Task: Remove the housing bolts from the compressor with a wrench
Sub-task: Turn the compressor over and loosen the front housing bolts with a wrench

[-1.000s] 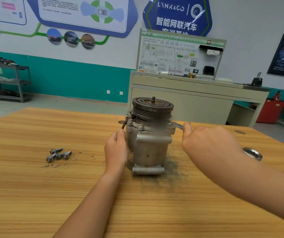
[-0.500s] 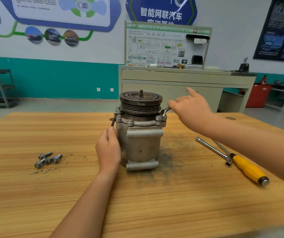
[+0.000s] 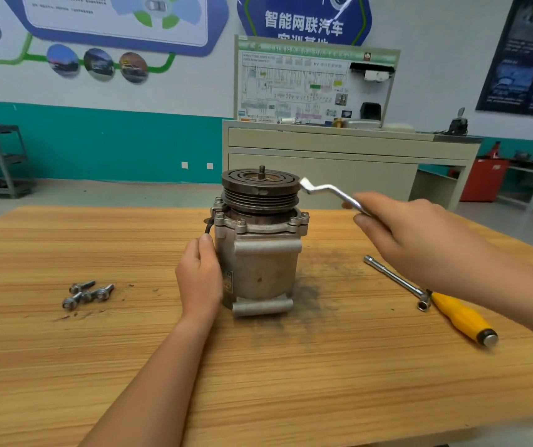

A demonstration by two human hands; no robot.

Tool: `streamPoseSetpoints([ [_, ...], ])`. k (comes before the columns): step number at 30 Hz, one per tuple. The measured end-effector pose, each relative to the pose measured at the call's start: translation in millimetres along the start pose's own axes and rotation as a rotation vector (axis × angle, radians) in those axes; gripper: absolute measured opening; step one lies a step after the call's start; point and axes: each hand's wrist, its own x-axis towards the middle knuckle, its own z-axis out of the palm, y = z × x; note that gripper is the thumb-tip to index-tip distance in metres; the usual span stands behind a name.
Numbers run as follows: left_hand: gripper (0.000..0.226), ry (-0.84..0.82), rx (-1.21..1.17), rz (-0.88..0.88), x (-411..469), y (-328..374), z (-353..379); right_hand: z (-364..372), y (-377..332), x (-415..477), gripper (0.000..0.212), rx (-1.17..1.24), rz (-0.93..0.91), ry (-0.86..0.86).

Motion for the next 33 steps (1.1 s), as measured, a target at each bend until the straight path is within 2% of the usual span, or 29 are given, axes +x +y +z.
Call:
streamPoseSetpoints([
  [4, 0.041, -0.002, 0.022, 0.013, -1.6, 2.0, -2.8, 5.9, -2.7, 2.8, 0.026, -0.239, 0.053, -0.070],
  [11, 0.040, -0.016, 0.067, 0.054, -3.8, 2.2, -4.4, 3.5, -15.4, 15.8, 0.035, -0.454, 0.038, -0.163],
  [18, 0.041, -0.015, 0.081, 0.098, -2.7, -1.7, -5.7, -13.7, -43.3, 29.1, 0.018, -0.534, -0.040, -0.285],
  [20, 0.041, -0.016, 0.079, 0.100, -2.8, -1.3, -5.2, -15.8, -45.3, 28.1, 0.020, -0.558, -0.060, -0.318],
  [23, 0.040, -0.012, 0.077, 0.097, -2.7, -0.4, -4.9, -12.4, -50.1, 21.5, 0.035, -0.577, -0.078, -0.376],
  [27, 0.041, -0.012, 0.084, 0.085, -3.3, 0.7, -5.7, -5.7, -48.4, 20.5, 0.039, -0.641, -0.134, -0.362],
  [33, 0.040, -0.030, 0.064, 0.061, -5.1, 1.7, -6.5, -1.7, -6.7, 38.6, 0.023, -0.725, -0.173, -0.265],
])
